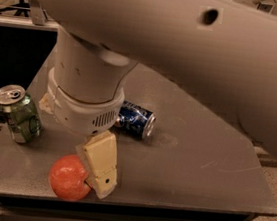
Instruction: Pick apple
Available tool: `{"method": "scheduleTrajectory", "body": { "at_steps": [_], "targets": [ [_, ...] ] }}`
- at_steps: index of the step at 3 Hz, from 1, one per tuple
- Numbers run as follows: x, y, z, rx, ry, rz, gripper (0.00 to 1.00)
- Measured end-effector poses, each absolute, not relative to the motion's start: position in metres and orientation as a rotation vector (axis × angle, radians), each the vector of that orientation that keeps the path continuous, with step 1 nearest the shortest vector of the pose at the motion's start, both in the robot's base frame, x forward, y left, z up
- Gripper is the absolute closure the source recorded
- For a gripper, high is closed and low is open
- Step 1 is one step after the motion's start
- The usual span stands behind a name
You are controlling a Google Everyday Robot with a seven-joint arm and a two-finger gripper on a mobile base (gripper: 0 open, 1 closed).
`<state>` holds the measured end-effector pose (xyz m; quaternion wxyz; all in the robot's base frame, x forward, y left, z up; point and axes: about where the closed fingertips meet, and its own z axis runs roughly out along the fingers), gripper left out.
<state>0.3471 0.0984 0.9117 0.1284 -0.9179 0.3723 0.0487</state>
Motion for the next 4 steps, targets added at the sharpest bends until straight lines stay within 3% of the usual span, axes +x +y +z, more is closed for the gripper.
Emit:
{"method": "scheduleTrajectory", "body": {
  "at_steps": [4],
  "targets": [
    [0.354, 0.118, 0.847, -2.756, 0.914, 0.32, 0.0]
  ]
}}
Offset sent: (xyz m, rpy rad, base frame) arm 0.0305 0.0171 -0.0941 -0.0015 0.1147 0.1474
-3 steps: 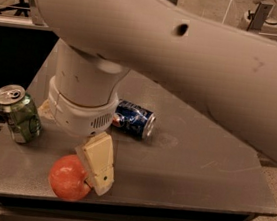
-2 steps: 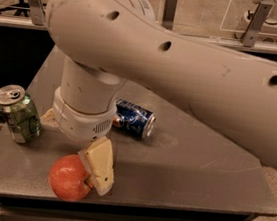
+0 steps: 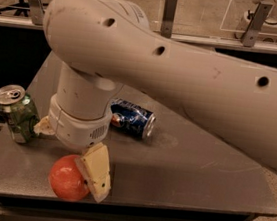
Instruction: Pick apple
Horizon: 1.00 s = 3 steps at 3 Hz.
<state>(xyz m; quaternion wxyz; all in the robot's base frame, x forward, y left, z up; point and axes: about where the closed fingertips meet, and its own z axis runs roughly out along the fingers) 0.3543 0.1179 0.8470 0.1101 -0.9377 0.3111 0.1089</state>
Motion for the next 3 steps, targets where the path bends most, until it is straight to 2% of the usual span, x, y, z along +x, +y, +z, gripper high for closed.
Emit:
{"method": "scheduleTrajectory", "body": {
  "at_steps": [1, 3],
  "targets": [
    [0.3431, 0.1204, 0.8405, -2.764, 0.845, 0.375, 0.0],
    [0.3416, 0.121, 0.8439, -2.763, 0.84, 0.359, 0.41]
  ]
}}
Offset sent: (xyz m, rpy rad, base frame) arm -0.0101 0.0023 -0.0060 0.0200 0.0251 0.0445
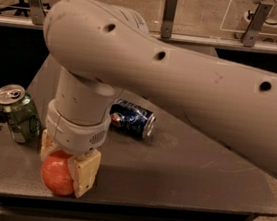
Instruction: Pick apple
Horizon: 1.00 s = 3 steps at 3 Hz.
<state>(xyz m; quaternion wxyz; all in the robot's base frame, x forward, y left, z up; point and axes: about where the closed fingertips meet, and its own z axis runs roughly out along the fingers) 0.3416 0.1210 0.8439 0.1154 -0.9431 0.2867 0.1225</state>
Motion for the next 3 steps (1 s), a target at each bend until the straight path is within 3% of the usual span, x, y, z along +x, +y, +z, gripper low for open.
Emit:
{"method": "scheduleTrajectory", "body": {
  "at_steps": [2, 3],
  "targets": [
    [0.34, 0.122, 0.847, -2.763, 0.835, 0.345, 0.88],
    [0.352, 0.119, 0.85, -2.779, 0.798, 0.369, 1.0]
  ]
}}
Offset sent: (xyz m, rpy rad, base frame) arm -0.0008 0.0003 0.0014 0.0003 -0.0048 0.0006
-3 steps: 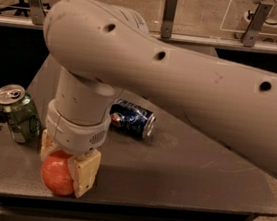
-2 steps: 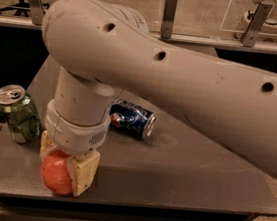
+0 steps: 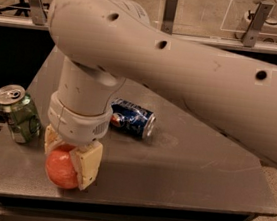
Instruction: Pick apple
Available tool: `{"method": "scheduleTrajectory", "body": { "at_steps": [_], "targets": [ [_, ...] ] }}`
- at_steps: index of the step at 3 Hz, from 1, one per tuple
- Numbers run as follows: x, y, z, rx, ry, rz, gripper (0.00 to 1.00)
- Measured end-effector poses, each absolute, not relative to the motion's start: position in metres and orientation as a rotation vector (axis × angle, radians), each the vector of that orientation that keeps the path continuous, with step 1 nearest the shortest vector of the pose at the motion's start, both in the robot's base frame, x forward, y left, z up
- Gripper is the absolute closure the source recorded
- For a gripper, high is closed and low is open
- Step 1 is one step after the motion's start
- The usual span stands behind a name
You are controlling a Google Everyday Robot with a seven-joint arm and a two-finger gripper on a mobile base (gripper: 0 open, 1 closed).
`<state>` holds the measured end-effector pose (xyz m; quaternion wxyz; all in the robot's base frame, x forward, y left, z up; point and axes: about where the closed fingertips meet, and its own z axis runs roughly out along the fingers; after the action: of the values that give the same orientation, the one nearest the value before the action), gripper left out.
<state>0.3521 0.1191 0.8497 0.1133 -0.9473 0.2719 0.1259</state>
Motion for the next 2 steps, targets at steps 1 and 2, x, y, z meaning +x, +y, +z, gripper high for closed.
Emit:
{"method": "scheduleTrajectory", "body": {
  "at_steps": [1, 2],
  "targets": [
    [0.375, 0.103, 0.877, -2.737, 0.772, 0.313, 1.0],
    [0.39, 0.086, 0.918, -2.667, 0.729, 0.199, 1.0]
  ]
}}
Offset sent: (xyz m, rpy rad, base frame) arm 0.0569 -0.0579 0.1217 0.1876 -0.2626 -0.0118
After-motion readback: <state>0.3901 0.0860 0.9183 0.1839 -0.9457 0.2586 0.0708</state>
